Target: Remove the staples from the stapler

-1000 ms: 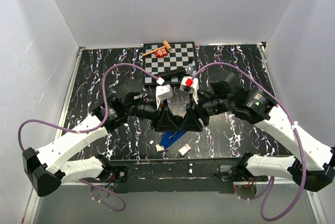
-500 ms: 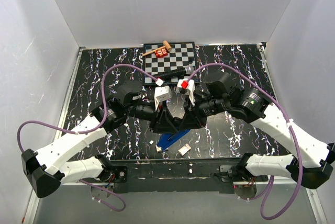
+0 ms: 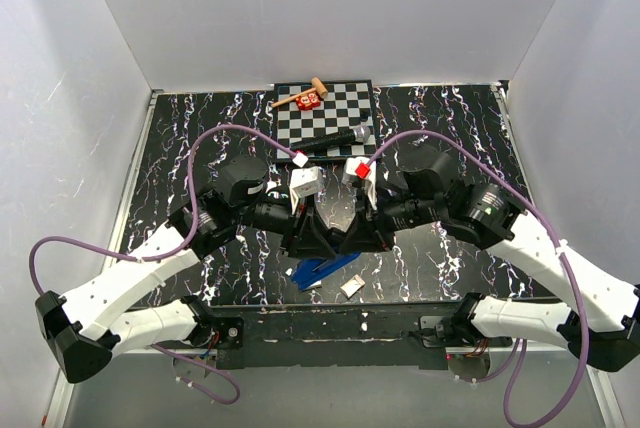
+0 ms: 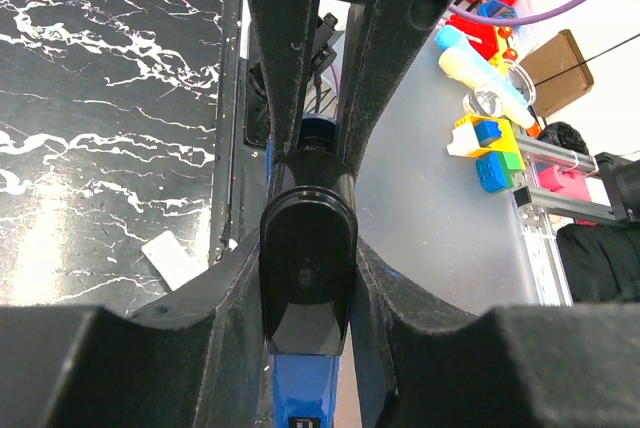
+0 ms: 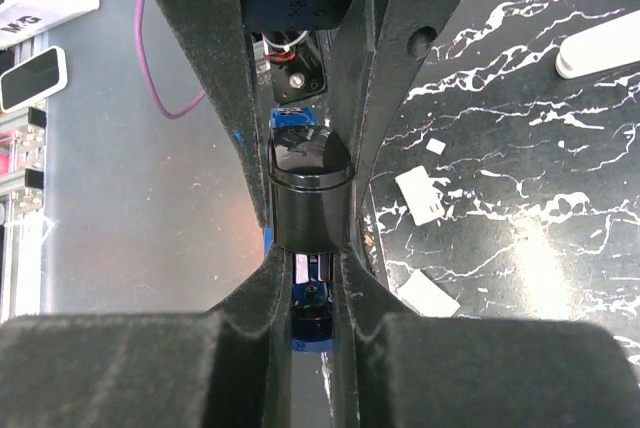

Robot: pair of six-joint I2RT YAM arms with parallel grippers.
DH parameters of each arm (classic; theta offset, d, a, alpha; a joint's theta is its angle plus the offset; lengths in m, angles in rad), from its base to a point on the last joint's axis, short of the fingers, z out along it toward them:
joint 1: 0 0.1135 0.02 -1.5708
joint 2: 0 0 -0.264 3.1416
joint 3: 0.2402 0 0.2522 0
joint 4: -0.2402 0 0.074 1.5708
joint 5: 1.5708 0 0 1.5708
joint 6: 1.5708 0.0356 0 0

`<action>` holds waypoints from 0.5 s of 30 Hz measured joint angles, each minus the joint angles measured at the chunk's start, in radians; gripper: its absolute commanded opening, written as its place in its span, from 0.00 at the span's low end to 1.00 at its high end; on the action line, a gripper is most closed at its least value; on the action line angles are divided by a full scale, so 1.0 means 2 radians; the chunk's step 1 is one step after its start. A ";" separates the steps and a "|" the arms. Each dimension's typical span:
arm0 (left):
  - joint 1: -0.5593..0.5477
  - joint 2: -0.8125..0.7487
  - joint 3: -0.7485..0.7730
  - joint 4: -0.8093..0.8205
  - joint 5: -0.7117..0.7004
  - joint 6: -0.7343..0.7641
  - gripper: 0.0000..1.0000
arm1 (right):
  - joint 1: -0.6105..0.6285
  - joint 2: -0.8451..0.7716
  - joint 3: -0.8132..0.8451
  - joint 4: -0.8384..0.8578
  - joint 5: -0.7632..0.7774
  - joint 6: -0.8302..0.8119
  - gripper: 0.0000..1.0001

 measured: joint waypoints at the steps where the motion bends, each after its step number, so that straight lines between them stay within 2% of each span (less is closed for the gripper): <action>1: 0.000 -0.001 0.000 -0.001 0.000 -0.001 0.00 | 0.000 -0.006 -0.010 0.011 -0.001 0.004 0.01; 7: 0.000 -0.001 -0.002 -0.002 0.003 -0.004 0.00 | 0.000 -0.036 -0.056 0.060 -0.004 0.023 0.01; 15: 0.002 -0.012 -0.002 -0.006 0.005 -0.008 0.00 | 0.000 -0.074 -0.112 0.069 -0.014 0.043 0.01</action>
